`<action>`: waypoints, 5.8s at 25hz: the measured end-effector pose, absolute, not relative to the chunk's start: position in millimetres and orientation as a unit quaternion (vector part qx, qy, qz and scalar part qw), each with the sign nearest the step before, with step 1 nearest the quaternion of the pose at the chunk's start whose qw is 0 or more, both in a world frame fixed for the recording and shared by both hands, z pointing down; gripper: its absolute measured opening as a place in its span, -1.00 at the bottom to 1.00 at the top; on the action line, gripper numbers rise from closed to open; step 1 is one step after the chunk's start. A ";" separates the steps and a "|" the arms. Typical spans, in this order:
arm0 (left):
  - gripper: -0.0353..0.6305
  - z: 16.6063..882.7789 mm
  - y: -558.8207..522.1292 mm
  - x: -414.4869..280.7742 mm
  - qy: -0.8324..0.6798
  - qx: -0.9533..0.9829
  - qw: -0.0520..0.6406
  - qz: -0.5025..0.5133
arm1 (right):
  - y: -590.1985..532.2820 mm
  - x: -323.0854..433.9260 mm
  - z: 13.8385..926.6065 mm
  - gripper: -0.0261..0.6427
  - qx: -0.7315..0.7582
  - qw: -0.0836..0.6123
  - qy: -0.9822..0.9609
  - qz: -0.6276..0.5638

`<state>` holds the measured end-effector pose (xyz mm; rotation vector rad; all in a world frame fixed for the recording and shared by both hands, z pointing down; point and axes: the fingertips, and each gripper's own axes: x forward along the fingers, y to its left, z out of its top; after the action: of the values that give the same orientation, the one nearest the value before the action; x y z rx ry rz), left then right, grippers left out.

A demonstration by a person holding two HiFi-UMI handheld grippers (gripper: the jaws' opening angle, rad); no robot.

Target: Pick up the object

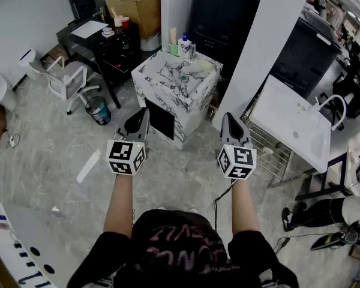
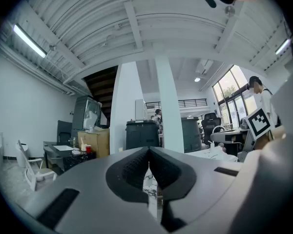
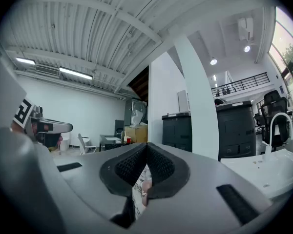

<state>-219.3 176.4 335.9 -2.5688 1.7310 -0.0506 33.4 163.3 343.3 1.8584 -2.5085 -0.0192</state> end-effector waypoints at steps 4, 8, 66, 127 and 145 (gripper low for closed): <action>-0.84 338.7 175.2 -214.7 0.555 -0.831 0.020 -0.018 | 162.4 32.9 343.9 -0.88 0.595 0.013 -0.803 -0.007; -0.84 340.3 174.6 -213.3 0.551 -0.834 0.020 -0.018 | 163.0 30.4 345.0 -0.88 0.597 0.014 -0.802 -0.008; -0.84 383.3 -139.2 -92.0 0.513 -0.855 -0.010 -0.072 | -152.3 107.7 379.0 -0.88 0.586 0.027 -0.810 0.016; -0.45 635.4 -426.0 39.4 0.216 -0.911 -0.033 -0.351 | -371.0 150.0 496.4 -0.88 0.657 0.071 -0.743 0.101; -0.43 695.8 -454.0 69.9 0.106 -0.874 0.020 -0.474 | -362.5 175.0 529.1 -0.88 0.673 0.096 -0.722 0.129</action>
<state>69.9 -454.0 695.8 -2.7108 0.3293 -1.4703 175.0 -362.5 529.1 1.9946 -2.1384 0.3816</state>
